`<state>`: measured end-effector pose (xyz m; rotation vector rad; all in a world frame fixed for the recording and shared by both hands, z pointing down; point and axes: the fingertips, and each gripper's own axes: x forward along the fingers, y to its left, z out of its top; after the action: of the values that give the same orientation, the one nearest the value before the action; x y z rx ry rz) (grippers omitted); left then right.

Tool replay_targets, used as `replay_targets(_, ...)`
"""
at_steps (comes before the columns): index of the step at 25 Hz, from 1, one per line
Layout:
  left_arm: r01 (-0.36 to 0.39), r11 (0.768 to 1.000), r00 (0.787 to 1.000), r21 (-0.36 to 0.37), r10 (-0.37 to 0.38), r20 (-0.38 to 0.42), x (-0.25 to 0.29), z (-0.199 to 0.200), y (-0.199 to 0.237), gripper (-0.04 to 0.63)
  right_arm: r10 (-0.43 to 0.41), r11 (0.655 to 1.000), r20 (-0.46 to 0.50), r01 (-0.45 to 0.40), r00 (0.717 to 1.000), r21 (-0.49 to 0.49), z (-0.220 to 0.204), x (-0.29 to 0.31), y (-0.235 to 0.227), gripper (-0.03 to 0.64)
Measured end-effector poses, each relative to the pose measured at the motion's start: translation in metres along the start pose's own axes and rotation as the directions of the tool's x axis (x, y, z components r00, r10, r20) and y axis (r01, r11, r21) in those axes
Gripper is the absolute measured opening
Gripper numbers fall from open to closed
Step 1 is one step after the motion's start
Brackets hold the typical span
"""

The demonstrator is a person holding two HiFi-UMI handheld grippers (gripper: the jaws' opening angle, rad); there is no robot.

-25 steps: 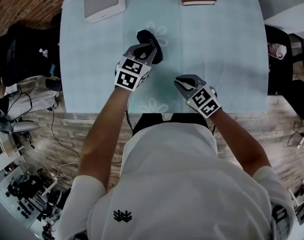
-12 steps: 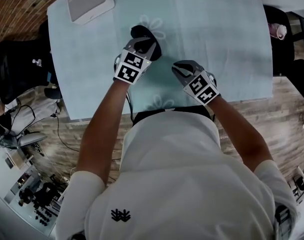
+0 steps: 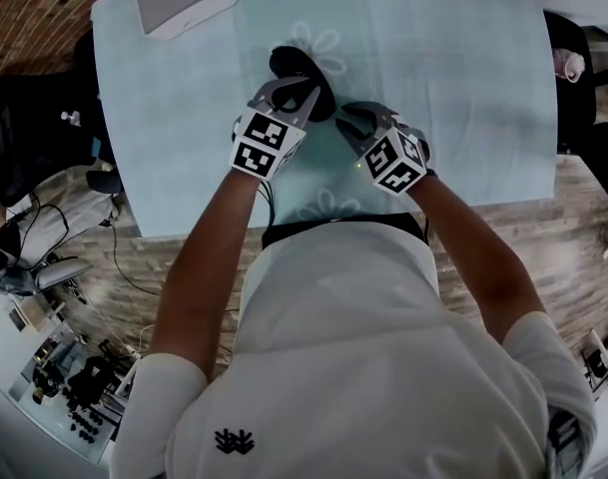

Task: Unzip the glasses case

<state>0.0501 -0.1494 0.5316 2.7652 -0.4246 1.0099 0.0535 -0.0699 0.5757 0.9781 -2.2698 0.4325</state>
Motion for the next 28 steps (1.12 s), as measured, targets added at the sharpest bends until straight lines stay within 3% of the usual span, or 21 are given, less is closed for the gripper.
replay_targets(11, 0.014, 0.999, 0.999, 0.039, -0.015, 0.03, -0.001, 0.005, -0.005, 0.094, 0.086, 0.979, -0.07, -0.097, 0.994, -0.177, 0.001, 0.015, -0.004, 0.077)
replay_targets(18, -0.001, 1.0, 0.999, 0.021, 0.0, 0.049, 0.001, 0.005, -0.007, 0.086, 0.128, 0.973, -0.081, -0.141, 0.988, -0.183, -0.003, 0.014, -0.003, 0.059)
replay_targets(19, -0.002, 1.0, 0.999, 0.017, 0.001, 0.05, 0.002, 0.005, -0.007, 0.083, 0.127, 0.974, -0.082, -0.139, 0.989, -0.177, -0.004, 0.014, -0.003, 0.028)
replay_targets(28, -0.003, 1.0, 0.999, 0.006, 0.003, 0.052, 0.001, 0.005, -0.003, 0.072, 0.063, 0.99, -0.066, -0.071, 0.996, -0.124, -0.004, 0.006, -0.004, 0.005)
